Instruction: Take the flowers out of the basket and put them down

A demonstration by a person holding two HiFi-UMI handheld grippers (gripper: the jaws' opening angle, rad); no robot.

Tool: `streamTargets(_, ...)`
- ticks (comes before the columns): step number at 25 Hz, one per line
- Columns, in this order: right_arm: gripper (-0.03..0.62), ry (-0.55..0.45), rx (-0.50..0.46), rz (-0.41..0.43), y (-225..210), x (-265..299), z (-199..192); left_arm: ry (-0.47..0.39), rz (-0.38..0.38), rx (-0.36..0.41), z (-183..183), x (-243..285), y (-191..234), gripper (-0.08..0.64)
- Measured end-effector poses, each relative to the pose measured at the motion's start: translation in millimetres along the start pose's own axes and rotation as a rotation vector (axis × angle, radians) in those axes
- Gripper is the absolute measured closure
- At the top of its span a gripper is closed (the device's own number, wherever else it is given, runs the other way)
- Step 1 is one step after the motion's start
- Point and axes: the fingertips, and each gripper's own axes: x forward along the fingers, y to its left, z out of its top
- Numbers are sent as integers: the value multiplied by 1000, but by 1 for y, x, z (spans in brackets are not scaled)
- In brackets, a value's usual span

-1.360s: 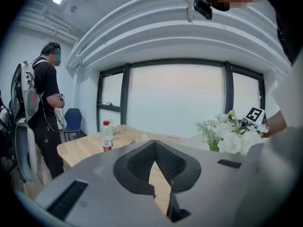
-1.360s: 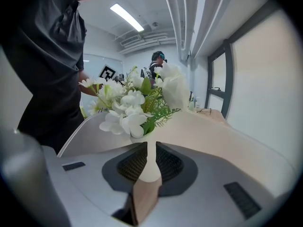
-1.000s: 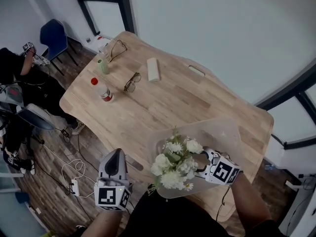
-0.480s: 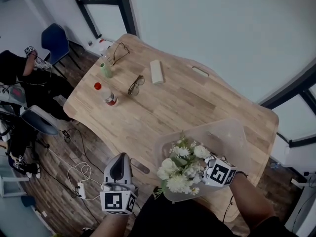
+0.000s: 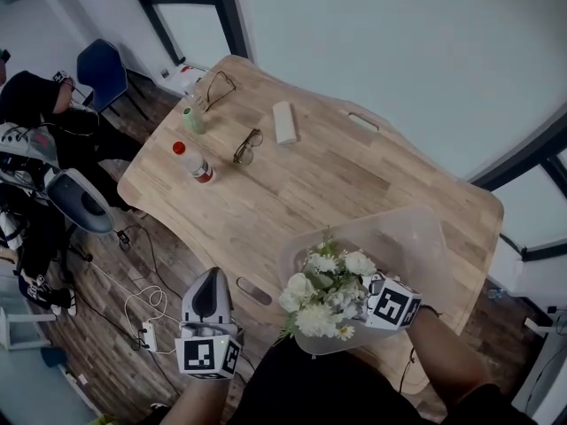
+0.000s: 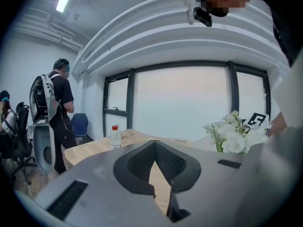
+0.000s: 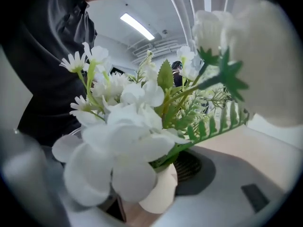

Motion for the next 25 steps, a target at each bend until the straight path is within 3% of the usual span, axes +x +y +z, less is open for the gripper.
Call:
streamTargets(12,290,-24,54,-50,-5,-23,16,-17,-4,7,5,-7,-4,555)
streamTargets(25,290,-115,106,-198,-29,-64,47,-44,-70,17,23,2,-28,555)
